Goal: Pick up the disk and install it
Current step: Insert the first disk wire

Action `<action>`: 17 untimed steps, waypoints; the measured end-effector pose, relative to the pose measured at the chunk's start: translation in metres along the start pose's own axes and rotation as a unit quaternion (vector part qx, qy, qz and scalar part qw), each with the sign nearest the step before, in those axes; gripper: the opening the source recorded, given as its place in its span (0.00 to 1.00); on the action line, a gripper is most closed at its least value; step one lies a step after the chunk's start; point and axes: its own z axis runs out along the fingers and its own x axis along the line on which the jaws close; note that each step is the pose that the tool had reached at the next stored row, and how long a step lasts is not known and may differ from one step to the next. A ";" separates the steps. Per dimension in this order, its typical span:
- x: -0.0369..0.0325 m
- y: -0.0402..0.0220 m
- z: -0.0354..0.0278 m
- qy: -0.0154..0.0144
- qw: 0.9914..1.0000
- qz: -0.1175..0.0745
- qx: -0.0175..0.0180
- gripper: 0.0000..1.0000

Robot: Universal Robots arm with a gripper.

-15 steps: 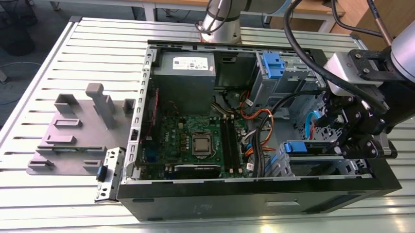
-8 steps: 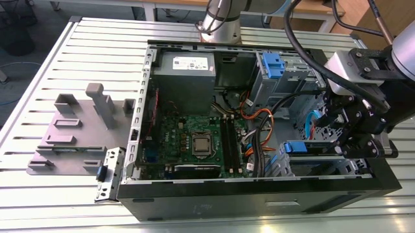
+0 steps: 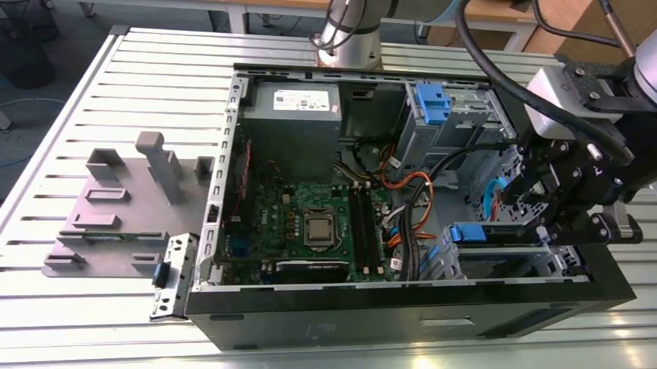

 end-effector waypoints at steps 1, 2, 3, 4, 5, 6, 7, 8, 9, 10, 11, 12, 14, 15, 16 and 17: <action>0.0000 0.0000 -0.0001 0.000 1.000 0.000 0.000 0.55; 0.0000 0.0000 -0.0002 0.000 1.000 0.000 0.000 0.55; 0.0000 0.0000 -0.0002 0.000 1.000 0.000 0.000 0.55; -0.0004 0.0000 -0.0003 0.000 1.000 0.000 0.000 0.55; -0.0010 0.0000 0.0000 0.000 1.000 0.000 0.000 0.55; -0.0020 0.0000 0.0005 0.000 1.000 0.000 0.000 0.55; -0.0036 0.0000 0.0012 0.000 1.000 0.000 0.000 0.55; -0.0056 0.0001 0.0018 0.000 1.000 0.000 0.000 0.55; -0.0077 0.0001 0.0024 0.000 1.000 0.000 0.000 0.55; -0.0094 0.0002 0.0030 0.000 1.000 0.000 0.000 0.55; -0.0106 0.0002 0.0036 0.000 1.000 0.000 0.000 0.55; -0.0111 0.0002 0.0043 0.000 1.000 0.000 0.000 0.55; -0.0114 0.0001 0.0062 0.000 1.000 0.000 0.000 0.55; -0.0117 0.0001 0.0071 0.000 1.000 0.000 0.000 0.55; -0.0121 -0.0002 0.0079 0.000 1.000 0.000 0.000 0.55; -0.0126 -0.0007 0.0087 0.000 1.000 0.000 0.000 0.55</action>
